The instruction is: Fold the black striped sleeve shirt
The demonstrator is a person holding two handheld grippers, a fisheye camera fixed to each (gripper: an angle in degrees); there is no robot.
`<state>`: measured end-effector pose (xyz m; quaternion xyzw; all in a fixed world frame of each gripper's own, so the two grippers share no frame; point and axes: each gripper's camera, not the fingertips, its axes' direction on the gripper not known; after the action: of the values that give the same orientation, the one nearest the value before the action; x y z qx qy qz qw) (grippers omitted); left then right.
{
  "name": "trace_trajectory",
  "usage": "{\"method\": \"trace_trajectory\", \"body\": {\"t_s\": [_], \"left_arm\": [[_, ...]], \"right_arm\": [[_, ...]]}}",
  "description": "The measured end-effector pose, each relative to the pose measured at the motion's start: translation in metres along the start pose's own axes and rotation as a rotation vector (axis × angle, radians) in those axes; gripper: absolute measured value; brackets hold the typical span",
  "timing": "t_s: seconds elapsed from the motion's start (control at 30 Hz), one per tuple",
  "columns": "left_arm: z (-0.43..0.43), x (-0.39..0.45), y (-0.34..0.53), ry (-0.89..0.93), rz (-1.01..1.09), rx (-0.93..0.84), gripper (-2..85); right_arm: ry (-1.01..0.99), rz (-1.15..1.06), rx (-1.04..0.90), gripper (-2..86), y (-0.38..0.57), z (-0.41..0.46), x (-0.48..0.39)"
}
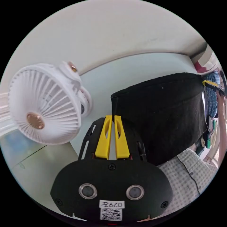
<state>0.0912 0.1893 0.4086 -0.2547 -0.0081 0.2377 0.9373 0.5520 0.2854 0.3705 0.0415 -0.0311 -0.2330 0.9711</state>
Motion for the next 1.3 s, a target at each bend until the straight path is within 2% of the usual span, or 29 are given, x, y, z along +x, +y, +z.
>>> {"method": "trace_trajectory", "body": {"t_s": [0.07,0.23,0.4,0.43,0.5,0.6,0.73,0.77,0.8,0.83,0.87,0.97,1.03,1.07,1.17,1.2,1.27,1.3], "left_arm": [[0.013,-0.001,-0.007,0.044,-0.014,-0.022,-1.0],[-0.021,-0.010,0.033,0.065,-0.084,0.095,-1.0],[-0.059,-0.011,0.124,-0.119,-0.272,0.197,-1.0],[-0.059,-0.008,0.132,-0.107,-0.273,0.199,-1.0],[-0.048,0.019,0.153,0.168,-0.123,0.208,-1.0],[-0.019,0.085,0.164,0.479,0.037,0.185,-1.0],[0.021,0.189,0.159,0.463,0.232,0.081,-1.0],[0.038,0.213,0.156,0.372,0.255,0.034,-1.0],[0.056,0.233,0.154,0.258,0.294,-0.010,-1.0],[0.053,0.237,0.156,0.244,0.314,0.026,-1.0],[0.049,0.239,0.158,0.219,0.338,0.017,-1.0],[0.033,0.223,0.168,0.290,0.352,-0.010,-1.0],[0.012,0.204,0.183,0.382,0.322,0.071,-1.0],[0.004,0.193,0.191,0.438,0.310,0.108,-1.0],[0.024,0.185,0.196,0.414,0.279,0.056,-1.0],[0.042,0.187,0.194,0.413,0.310,-0.003,-1.0],[0.032,0.172,0.199,0.483,0.314,0.006,-1.0],[0.019,0.158,0.207,0.493,0.315,0.017,-1.0]], "right_arm": [[-0.070,0.023,-0.028,0.6,-0.002,0.015,0.007],[-0.172,0.050,0.070,3.0,0.040,-0.001,0.019],[-0.226,0.003,0.095,1.1,0.133,-0.005,-0.008],[-0.246,-0.005,0.087,0.6,0.143,-0.001,-0.014],[-0.341,-0.040,0.014,0.0,0.181,0.026,-0.048],[-0.370,-0.120,-0.066,-0.3,0.216,0.059,-0.103],[-0.392,-0.248,-0.041,-0.4,0.233,0.070,-0.169],[-0.421,-0.306,-0.038,-0.4,0.234,0.073,-0.191],[-0.407,-0.358,-0.065,-0.5,0.233,0.080,-0.212],[-0.372,-0.379,-0.091,-0.5,0.233,0.087,-0.222],[-0.244,-0.397,-0.149,-0.5,0.234,0.107,-0.240],[-0.254,-0.326,-0.168,-0.5,0.241,0.121,-0.252],[-0.280,-0.273,-0.152,-0.5,0.248,0.109,-0.259],[-0.260,-0.271,-0.078,-0.5,0.258,0.093,-0.271],[-0.241,-0.266,0.006,-0.5,0.272,0.080,-0.317],[-0.197,-0.258,-0.010,-0.5,0.273,0.090,-0.338],[-0.061,-0.278,-0.105,-0.5,0.272,0.122,-0.370],[-0.019,-0.272,-0.071,-0.6,0.275,0.115,-0.383]]}}
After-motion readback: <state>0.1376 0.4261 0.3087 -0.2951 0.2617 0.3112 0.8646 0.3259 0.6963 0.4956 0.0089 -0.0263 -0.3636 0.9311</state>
